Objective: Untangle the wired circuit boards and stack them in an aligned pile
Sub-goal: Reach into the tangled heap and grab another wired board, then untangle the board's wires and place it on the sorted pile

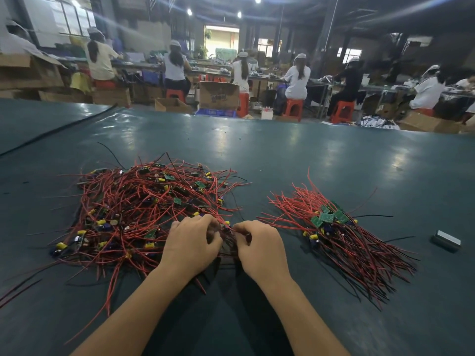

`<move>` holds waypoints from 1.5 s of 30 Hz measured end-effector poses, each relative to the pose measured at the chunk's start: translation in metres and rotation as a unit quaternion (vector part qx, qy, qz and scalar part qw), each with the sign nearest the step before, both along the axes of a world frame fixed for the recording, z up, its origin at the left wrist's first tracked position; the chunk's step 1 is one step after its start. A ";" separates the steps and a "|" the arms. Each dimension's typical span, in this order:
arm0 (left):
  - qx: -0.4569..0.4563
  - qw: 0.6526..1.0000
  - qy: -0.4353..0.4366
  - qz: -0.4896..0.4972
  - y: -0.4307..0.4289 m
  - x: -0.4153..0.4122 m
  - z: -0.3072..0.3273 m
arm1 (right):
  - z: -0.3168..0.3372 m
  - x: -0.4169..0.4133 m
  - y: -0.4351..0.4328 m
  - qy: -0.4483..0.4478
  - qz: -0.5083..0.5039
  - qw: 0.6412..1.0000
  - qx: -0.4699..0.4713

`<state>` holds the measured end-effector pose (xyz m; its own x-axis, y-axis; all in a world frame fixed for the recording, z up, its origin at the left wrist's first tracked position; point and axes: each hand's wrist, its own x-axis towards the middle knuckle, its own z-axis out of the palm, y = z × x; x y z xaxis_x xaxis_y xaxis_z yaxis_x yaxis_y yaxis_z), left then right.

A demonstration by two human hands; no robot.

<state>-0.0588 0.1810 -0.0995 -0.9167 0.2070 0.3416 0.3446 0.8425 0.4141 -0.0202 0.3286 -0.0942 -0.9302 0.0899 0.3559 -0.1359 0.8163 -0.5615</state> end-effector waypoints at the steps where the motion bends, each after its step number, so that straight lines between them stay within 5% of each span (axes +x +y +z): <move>1: 0.012 1.000 -0.003 0.001 0.000 0.000 0.000 | 0.001 0.001 -0.001 0.014 -0.002 1.000 -0.024; 7: 0.110 0.993 -0.023 -0.026 0.003 0.000 0.001 | 0.004 0.010 -0.010 0.101 0.035 0.987 -0.117; 9: 0.207 0.976 -0.070 -0.013 0.005 0.000 0.005 | 0.006 0.012 -0.011 0.133 0.049 0.982 -0.123; 13: 0.502 0.836 -0.218 0.034 0.000 -0.003 0.020 | 0.012 0.013 -0.007 0.232 0.056 0.954 -0.180; 15: 0.570 0.770 -0.283 0.034 -0.002 -0.004 0.024 | 0.015 0.014 -0.006 0.265 0.069 0.937 -0.219; 20: 0.643 0.692 -0.327 0.035 -0.003 -0.003 0.026 | 0.020 0.021 -0.009 0.326 0.114 0.909 -0.233; 25: 0.663 0.666 -0.340 0.016 -0.007 -0.005 0.025 | 0.023 0.024 -0.008 0.351 0.110 0.895 -0.253; 30: 0.719 0.605 -0.339 -0.036 -0.006 -0.003 0.029 | 0.026 0.019 0.007 0.272 0.065 0.909 -0.310; 32: 0.717 0.601 -0.348 -0.061 -0.005 -0.002 0.031 | 0.030 0.017 0.018 0.131 0.104 0.869 -0.465; 34: 0.717 0.598 -0.352 -0.068 -0.002 -0.002 0.031 | 0.035 0.015 0.029 -0.020 0.139 0.773 -0.619; 35: 0.718 0.596 -0.353 -0.068 -0.001 -0.002 0.031 | 0.035 0.013 0.032 -0.062 0.133 0.752 -0.642; 40: 0.667 0.653 -0.348 -0.085 0.003 0.000 0.027 | 0.022 0.005 0.013 -0.093 0.071 0.871 -0.478; 45: 0.622 0.703 -0.332 -0.093 0.005 0.001 0.027 | 0.012 0.003 -0.005 -0.043 0.104 0.900 -0.421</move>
